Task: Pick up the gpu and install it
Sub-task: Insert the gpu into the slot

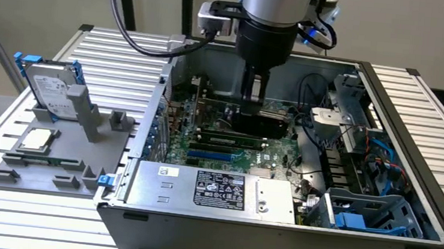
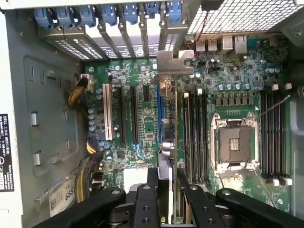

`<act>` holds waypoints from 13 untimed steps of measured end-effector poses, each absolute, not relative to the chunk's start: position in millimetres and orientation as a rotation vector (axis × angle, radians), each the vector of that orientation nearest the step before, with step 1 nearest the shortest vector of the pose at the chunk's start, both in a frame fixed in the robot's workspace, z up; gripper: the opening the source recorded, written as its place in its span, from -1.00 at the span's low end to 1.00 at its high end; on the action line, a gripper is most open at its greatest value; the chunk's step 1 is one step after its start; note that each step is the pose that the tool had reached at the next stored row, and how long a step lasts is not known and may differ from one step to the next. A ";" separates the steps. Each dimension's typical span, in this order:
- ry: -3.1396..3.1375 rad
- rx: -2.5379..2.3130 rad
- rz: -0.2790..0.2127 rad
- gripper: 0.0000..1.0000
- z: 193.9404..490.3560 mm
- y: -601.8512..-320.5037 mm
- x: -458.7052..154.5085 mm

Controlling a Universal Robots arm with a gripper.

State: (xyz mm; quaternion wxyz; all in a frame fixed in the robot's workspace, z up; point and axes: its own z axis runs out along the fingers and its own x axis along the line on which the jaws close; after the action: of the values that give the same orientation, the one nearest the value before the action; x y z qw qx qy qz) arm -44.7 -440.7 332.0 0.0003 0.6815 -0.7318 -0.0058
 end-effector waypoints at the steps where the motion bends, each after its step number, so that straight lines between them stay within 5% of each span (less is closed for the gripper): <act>1: -2.296 2.145 -0.021 -1.00 330.3 -441.9 -45.4; 13: -2.302 2.163 -0.036 -1.00 311.1 -451.0 -79.2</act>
State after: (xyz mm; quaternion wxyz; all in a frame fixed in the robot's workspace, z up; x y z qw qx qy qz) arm -79.2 -451.0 311.1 -0.0087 0.6847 -0.7287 -0.0113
